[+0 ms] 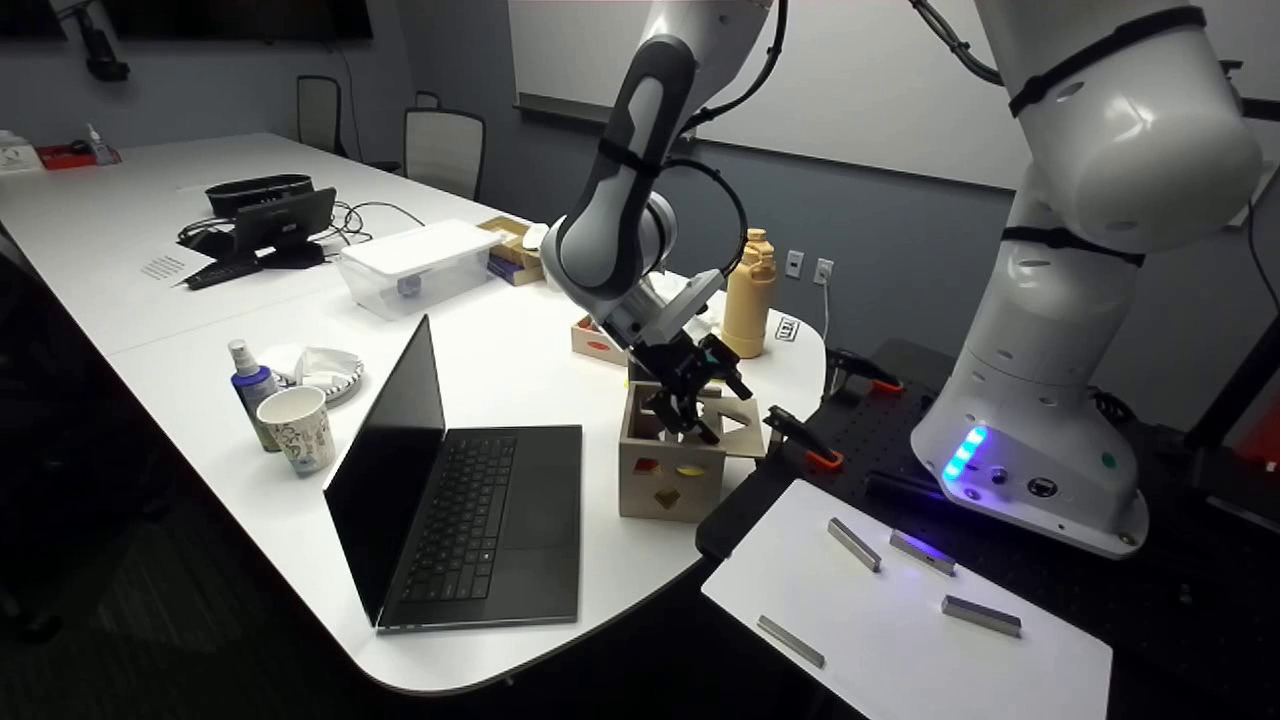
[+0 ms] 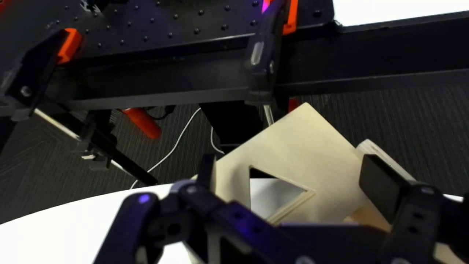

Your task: Half open the wooden box by sliding the lid

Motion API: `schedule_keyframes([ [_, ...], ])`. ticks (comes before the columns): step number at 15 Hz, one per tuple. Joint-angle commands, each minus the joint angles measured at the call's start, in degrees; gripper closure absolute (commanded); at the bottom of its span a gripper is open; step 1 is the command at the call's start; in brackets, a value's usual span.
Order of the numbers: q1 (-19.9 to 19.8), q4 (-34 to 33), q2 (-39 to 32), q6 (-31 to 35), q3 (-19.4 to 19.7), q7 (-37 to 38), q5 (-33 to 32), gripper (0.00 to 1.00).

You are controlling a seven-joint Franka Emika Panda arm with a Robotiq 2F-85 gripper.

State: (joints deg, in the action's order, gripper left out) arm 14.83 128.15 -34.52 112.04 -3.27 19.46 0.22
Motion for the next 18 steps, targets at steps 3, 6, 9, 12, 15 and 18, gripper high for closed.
schedule_keyframes([
  [3, 0.0, -0.2, 1.5, -0.1, -0.4, 1.4, 0.6, 0.0],
  [6, 0.2, -0.7, 1.5, -0.7, -0.3, 1.8, 0.2, 0.0],
  [9, 0.8, -0.9, 0.5, -0.8, -0.1, 2.3, -0.7, 0.0],
  [12, 1.3, -0.4, 0.4, 1.2, -0.1, 3.0, -1.0, 0.0],
  [15, 1.7, -0.6, 0.7, 1.3, 0.0, 4.0, -1.1, 0.0],
  [18, 2.1, -0.9, 0.4, 0.2, 0.2, 4.8, -1.8, 0.0],
])
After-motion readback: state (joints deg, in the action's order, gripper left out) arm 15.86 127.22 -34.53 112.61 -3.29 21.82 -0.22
